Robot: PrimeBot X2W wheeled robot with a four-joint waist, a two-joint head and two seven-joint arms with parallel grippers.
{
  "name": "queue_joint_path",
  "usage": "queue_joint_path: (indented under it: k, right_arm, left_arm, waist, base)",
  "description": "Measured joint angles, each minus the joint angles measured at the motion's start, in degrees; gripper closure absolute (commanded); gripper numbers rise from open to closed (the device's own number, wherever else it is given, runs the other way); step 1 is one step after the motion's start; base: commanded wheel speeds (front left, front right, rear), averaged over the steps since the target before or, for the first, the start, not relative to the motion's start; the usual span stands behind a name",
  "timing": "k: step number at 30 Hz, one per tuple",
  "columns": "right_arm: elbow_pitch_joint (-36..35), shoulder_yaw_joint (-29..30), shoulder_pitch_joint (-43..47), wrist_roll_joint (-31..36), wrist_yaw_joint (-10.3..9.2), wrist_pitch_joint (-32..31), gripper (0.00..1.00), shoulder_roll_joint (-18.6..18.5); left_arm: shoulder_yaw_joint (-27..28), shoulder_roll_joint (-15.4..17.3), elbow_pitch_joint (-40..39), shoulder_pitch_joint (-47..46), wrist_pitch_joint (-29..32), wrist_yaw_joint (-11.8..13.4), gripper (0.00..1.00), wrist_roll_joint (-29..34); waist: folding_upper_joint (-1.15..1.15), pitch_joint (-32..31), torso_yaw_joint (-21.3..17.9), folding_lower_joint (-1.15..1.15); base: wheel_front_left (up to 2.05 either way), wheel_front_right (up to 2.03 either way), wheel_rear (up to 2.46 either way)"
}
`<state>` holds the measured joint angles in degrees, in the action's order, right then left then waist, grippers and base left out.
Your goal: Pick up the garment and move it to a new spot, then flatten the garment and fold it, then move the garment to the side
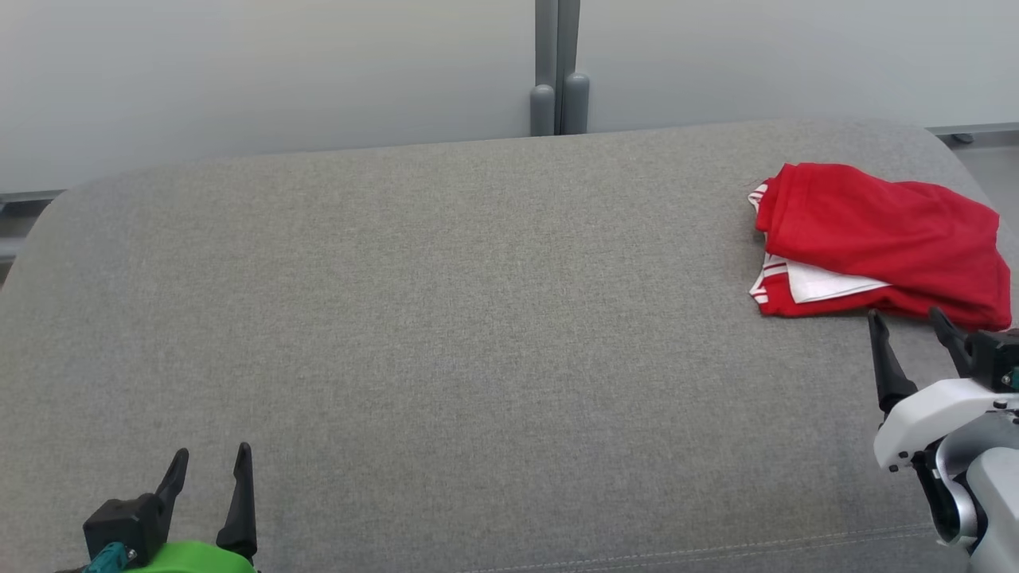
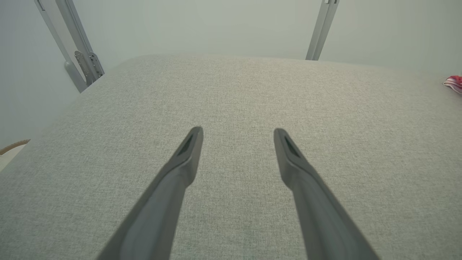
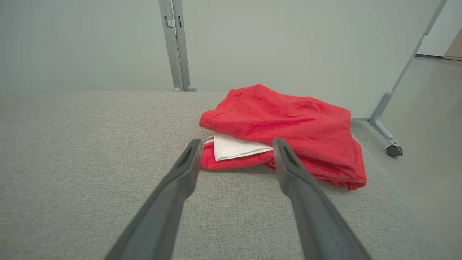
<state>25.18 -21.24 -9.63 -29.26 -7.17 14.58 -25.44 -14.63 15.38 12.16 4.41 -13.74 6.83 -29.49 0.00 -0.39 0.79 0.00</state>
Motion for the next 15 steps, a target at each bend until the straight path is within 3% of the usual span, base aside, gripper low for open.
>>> queue_joint_path:
  k: [9,10,15]
  right_arm:
    - [-3.26,4.64,2.34,5.22,0.0,0.0,0.0,1.33]
    - [-3.63,5.46,2.69,5.58,0.0,0.0,1.0,1.45]
    - [-1.66,5.19,5.54,5.61,0.07,-0.03,1.0,4.27]
  left_arm:
    - [-0.15,-0.09,0.14,0.24,-0.18,0.0,0.0,0.35]
    - [-0.46,-0.1,0.18,0.22,-0.18,-0.08,1.0,0.68]
    - [-1.57,-2.12,2.53,0.94,0.09,-0.27,1.0,0.75]
  waist:
    - [0.0,-1.15,-0.55,0.0]
    - [0.0,-1.2,-0.43,0.0]
    - [0.0,-1.26,-0.28,0.0]
  base:
    - [0.0,0.0,0.0]
    - [0.0,0.0,0.0]
    - [0.0,0.0,0.0]
